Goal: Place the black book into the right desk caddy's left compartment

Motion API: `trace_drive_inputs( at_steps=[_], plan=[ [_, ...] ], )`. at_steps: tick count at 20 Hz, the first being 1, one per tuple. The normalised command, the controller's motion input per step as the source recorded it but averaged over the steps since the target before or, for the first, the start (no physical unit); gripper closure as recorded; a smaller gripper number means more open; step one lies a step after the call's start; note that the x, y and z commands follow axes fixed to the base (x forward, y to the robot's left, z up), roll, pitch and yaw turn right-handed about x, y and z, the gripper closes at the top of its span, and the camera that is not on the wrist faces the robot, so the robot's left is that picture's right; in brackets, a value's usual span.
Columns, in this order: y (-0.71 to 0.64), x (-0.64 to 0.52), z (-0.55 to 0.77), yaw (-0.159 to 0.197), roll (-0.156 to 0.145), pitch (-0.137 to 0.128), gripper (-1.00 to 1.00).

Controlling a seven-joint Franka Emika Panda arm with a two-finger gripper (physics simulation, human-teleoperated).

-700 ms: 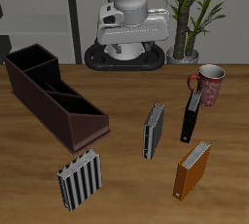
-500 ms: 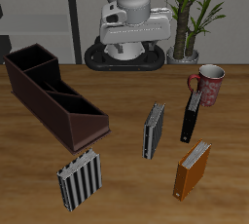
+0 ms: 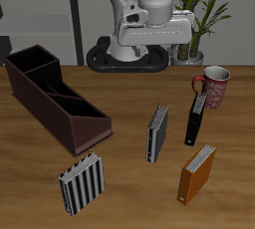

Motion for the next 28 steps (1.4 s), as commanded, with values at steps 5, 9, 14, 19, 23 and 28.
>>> trace_drive_inputs(
  at_steps=[5, 9, 14, 19, 23, 28],
  plan=[
    [0.39, 0.18, -0.01, -0.042, -0.008, -0.015, -1.00],
    [0.50, 0.20, 0.02, -0.040, -0.007, -0.023, -1.00],
    [0.59, 0.16, -0.07, -0.003, 0.042, -0.010, -1.00],
    [0.24, 0.15, -0.06, -0.014, 0.005, -0.006, -1.00],
    [0.10, 0.24, -0.17, -0.041, -0.038, 0.006, -1.00],
    [0.10, 0.18, -0.36, -0.028, -0.037, -0.011, -1.00]
  ],
)
